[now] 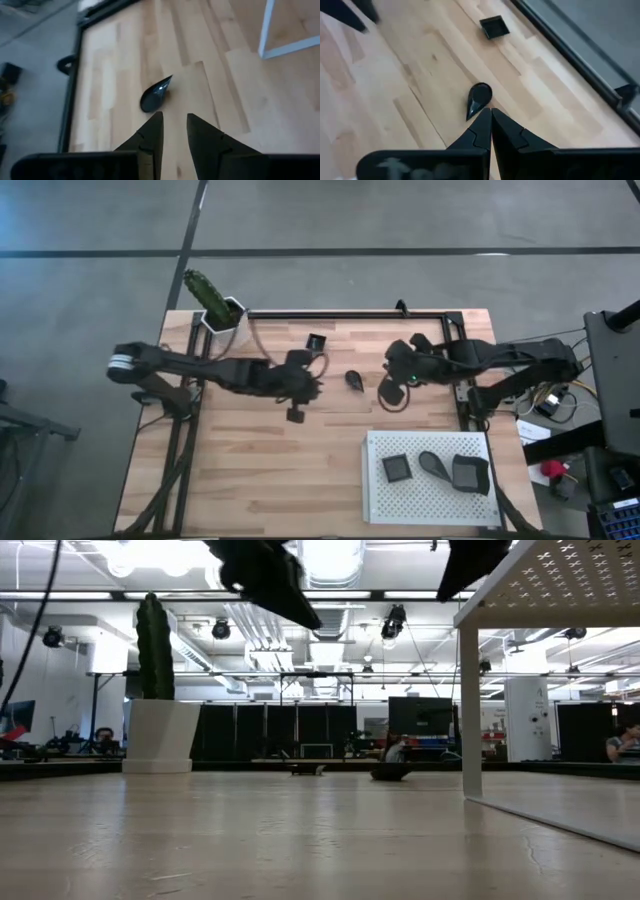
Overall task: Pick & Place Mini shaped plates
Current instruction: Stack the drop-shaped plate on top of the other drop-shaped plates on the shelf
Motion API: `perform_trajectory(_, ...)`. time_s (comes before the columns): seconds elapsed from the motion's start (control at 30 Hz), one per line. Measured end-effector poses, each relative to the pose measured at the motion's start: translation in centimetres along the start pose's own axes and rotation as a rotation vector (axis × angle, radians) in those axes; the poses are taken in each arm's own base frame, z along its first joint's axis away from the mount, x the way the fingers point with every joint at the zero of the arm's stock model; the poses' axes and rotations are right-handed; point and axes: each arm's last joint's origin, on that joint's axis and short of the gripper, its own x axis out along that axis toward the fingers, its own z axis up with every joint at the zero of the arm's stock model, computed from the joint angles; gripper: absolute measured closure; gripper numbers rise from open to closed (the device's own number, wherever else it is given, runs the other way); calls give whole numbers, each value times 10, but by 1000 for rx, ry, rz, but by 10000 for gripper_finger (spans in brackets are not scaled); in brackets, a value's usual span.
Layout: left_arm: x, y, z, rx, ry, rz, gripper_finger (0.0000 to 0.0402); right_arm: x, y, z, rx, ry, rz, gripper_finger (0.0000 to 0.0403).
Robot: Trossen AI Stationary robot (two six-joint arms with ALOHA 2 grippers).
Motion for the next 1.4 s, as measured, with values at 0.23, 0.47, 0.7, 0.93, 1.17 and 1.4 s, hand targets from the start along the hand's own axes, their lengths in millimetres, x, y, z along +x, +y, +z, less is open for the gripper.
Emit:
perform_trajectory(0.23, -37, -12, -39, -64, -121, 125, 319, 36, -15, -3, 101, 47, 49, 394)
perform_trajectory(0.47, -64, -15, -70, -148, -251, 162, 319, 68, -24, -8, 199, 29, 153, 394)
perform_trajectory(0.7, -81, -15, -85, -164, -343, 192, 319, 88, -31, -19, 265, 33, 128, 391)
perform_trajectory(0.93, -85, -15, -90, -164, -355, 197, 319, 111, -29, -30, 309, 112, 78, 341)
perform_trajectory(1.17, -85, -15, -90, -159, -352, 197, 319, 156, -27, -34, 342, 249, 3, 299)
perform_trajectory(1.4, -84, -15, -90, -155, -344, 194, 319, 194, -31, -34, 366, 320, -15, 298)
